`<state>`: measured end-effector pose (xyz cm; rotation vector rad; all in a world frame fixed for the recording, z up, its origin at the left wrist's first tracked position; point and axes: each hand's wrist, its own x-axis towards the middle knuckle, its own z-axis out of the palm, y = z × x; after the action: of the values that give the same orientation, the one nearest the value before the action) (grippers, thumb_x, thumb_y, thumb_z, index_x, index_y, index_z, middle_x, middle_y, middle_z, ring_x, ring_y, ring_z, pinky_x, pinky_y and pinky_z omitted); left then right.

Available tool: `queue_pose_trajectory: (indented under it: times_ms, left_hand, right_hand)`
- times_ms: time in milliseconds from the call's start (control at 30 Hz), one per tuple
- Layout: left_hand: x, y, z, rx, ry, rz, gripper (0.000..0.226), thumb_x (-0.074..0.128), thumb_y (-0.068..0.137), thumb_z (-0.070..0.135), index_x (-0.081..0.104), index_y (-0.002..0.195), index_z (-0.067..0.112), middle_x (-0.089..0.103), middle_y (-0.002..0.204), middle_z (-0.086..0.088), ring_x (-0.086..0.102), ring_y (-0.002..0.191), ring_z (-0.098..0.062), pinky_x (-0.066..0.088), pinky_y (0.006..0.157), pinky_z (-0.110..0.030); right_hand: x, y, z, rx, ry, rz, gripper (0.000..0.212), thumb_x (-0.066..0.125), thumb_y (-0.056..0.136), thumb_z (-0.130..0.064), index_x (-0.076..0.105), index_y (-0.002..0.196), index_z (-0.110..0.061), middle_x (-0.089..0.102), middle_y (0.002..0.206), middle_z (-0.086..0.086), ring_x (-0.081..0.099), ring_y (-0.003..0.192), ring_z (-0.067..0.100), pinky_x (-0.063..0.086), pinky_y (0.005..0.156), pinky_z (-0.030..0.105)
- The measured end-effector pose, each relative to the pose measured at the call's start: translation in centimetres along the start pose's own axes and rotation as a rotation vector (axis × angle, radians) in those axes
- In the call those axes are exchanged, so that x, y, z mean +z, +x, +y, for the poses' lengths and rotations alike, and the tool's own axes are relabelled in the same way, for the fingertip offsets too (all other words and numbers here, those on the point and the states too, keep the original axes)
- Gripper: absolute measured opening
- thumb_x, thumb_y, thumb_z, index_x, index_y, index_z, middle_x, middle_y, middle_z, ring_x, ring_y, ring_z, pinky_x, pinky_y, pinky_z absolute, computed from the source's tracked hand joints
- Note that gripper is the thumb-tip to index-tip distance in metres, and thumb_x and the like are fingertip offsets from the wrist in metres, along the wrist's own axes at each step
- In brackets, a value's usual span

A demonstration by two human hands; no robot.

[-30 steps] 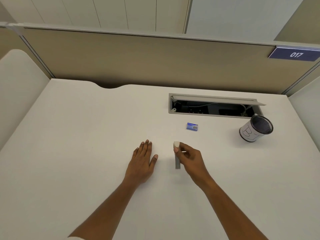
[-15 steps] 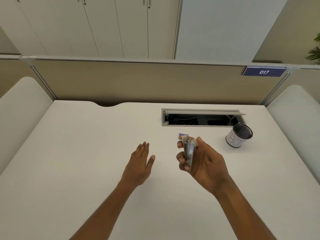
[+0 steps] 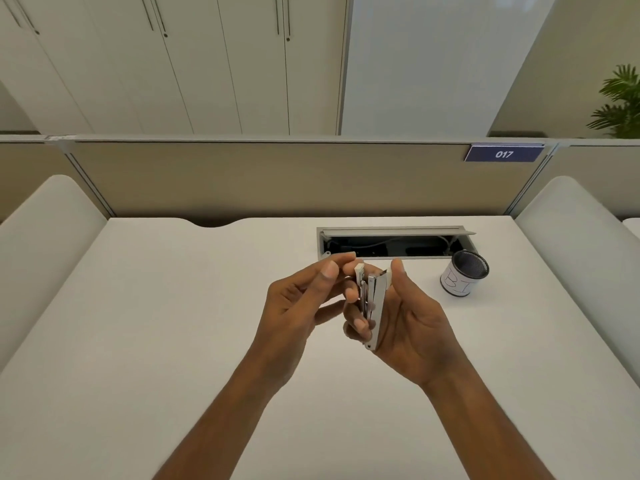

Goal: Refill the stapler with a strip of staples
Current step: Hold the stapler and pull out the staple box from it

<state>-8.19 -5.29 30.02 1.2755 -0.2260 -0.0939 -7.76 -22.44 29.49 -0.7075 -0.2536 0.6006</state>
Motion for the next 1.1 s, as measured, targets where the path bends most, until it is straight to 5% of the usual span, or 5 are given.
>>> queue_pose_trajectory:
  times_ms: [133,500,800,1100]
  left_hand:
    - [0.4,-0.5,0.6,-0.041,-0.055,0.014,0.036,0.069,0.092,0.041,0.078,0.121,0.023,0.077,0.091,0.006,0.074,0.104,-0.025,0.062,0.089,-0.046]
    - [-0.4,-1.8,-0.4,-0.121,-0.105,0.015,0.042,0.074,0.085,0.039,0.078,0.123,0.021,0.072,0.078,0.004,0.073,0.08,-0.017,0.062,0.082,-0.037]
    - [-0.8,-1.7,-1.6,-0.255,-0.177,0.117,0.038,0.067,0.086,0.045,0.079,0.12,0.03,0.079,0.115,-0.004,0.076,0.105,-0.022,0.063,0.082,-0.033]
    - [-1.0,-1.5,-2.5,-0.296,-0.233,0.12,0.043,0.073,0.081,0.045,0.079,0.12,0.027,0.08,0.109,-0.003,0.075,0.107,-0.023,0.063,0.087,-0.039]
  right_hand:
    - [0.9,-0.1,-0.1,-0.007,-0.041,0.002,0.049,0.057,0.096,-0.051,0.065,0.117,-0.007,0.068,0.096,0.009,0.064,0.069,0.016,0.05,0.064,0.026]
    - [1.4,0.0,1.1,-0.006,-0.081,0.188,0.038,0.078,0.082,-0.042,0.073,0.101,-0.009,0.069,0.082,0.008,0.064,0.062,0.013,0.051,0.054,0.02]
    - [1.0,0.9,1.1,0.156,0.046,0.251,0.054,0.066,0.086,-0.048,0.069,0.114,-0.002,0.074,0.101,0.016,0.071,0.076,0.021,0.052,0.047,0.021]
    - [0.6,1.2,1.4,0.181,0.023,0.348,0.041,0.069,0.088,-0.043,0.076,0.101,-0.004,0.075,0.09,0.013,0.073,0.073,0.019,0.055,0.051,0.02]
